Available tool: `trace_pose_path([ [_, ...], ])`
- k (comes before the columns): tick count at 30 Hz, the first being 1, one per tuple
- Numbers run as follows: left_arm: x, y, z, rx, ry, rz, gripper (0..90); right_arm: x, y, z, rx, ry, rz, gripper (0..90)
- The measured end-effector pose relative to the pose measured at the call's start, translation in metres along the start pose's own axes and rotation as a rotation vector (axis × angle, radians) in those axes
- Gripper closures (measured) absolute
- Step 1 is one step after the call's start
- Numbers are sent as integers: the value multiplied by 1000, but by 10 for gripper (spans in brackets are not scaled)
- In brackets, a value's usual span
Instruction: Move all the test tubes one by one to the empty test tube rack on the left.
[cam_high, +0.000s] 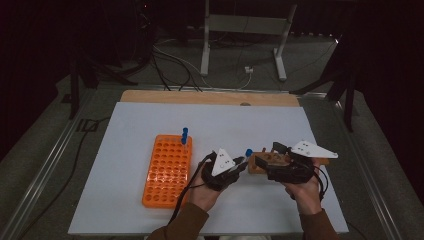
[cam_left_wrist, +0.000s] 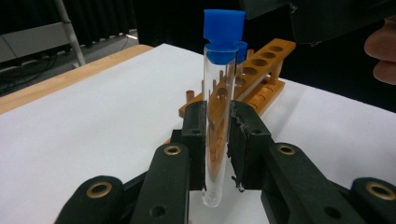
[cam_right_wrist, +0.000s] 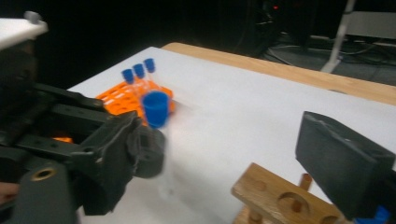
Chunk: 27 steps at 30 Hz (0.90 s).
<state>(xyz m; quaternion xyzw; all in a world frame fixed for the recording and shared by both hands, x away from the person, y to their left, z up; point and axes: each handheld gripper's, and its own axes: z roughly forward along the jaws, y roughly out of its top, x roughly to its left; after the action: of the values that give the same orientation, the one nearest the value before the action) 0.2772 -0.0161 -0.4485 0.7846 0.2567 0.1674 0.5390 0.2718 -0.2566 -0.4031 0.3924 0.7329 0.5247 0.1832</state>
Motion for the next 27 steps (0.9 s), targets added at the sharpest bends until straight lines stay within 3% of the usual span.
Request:
trace_pose_path([
  [7,10,1,-16,-13,27,-8,783,-5,-1,0,10,-39,-1,43],
  [18,30,-2,-42,-45,78,-39,783,-14,-1,-5,1,-45,16,0],
  [22,37,-4,-49,-50,97,-51,782,-17,-1,-7,-8,-79,34,0],
  [27,45,-7,-57,-53,121,-64,782,-20,-1,-10,-17,-71,36,0],
])
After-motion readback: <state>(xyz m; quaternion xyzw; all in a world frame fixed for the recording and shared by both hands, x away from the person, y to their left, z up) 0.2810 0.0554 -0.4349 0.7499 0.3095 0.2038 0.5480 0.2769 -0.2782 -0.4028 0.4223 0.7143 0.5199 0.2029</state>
